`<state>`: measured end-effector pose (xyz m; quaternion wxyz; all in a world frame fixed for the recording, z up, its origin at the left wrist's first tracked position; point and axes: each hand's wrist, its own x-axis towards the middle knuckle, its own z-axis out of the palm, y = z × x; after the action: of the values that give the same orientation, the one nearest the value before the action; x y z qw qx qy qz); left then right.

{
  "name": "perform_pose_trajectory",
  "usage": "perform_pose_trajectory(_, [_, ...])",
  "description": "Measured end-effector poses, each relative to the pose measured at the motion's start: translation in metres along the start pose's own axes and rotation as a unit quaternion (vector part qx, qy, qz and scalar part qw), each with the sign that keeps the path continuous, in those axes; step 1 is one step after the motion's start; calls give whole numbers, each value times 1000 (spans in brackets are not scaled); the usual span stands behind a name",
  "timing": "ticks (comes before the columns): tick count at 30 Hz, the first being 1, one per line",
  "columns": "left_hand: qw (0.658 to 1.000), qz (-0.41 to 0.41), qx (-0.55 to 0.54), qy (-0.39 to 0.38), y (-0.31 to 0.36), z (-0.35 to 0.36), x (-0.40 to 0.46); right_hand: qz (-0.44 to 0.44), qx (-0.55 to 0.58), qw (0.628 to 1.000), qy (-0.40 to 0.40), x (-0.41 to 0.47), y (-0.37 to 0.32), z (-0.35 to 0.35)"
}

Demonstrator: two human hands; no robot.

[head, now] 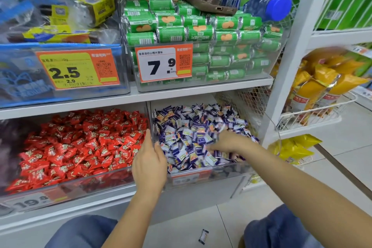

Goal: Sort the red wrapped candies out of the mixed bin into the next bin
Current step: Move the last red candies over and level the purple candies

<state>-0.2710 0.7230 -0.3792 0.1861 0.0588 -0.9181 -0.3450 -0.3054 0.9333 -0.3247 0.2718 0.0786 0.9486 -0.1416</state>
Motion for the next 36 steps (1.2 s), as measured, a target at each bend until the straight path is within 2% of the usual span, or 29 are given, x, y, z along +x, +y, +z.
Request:
perform_pose_trajectory(3, [1000, 4, -5, 1, 0, 0, 0, -20, 196, 980, -17, 13, -32, 4])
perform_pose_trajectory(5, [1000, 4, -4, -3, -1, -2, 0, -51, 276, 959, -31, 19, -52, 2])
perform_pose_trajectory(9, [1000, 7, 0, -10, -1, -2, 1, -112, 227, 967, -14, 18, -55, -19])
perform_pose_trajectory(13, [1000, 3, 1, -4, -2, 0, 2, -131, 114, 984, 34, 10, -8, -40])
perform_pose_trajectory(18, [1000, 4, -2, -4, -4, 3, 3, -66, 28, 984, 163, 9, 67, -36])
perform_pose_trajectory(22, [1000, 11, 2, 13, -3, 3, 1, -53, -19, 986, 160, 12, 94, -12])
perform_pose_trajectory(26, [1000, 14, 2, 13, -4, 3, 0, -36, 4, 990, 139, 24, 77, 6])
perform_pose_trajectory(29, [1000, 19, 1, 12, -5, 3, 0, -13, 7, 988, 151, 36, 53, 21])
perform_pose_trajectory(31, [1000, 17, -5, 11, -4, 2, 0, -70, -7, 987, 143, 36, 34, 32])
perform_pose_trajectory(34, [1000, 16, -11, -8, -5, 1, 0, -172, 30, 979, 102, 26, 21, 37])
perform_pose_trajectory(36, [999, 10, -19, -27, -5, -1, 2, -202, 13, 972, 119, 11, 24, 34])
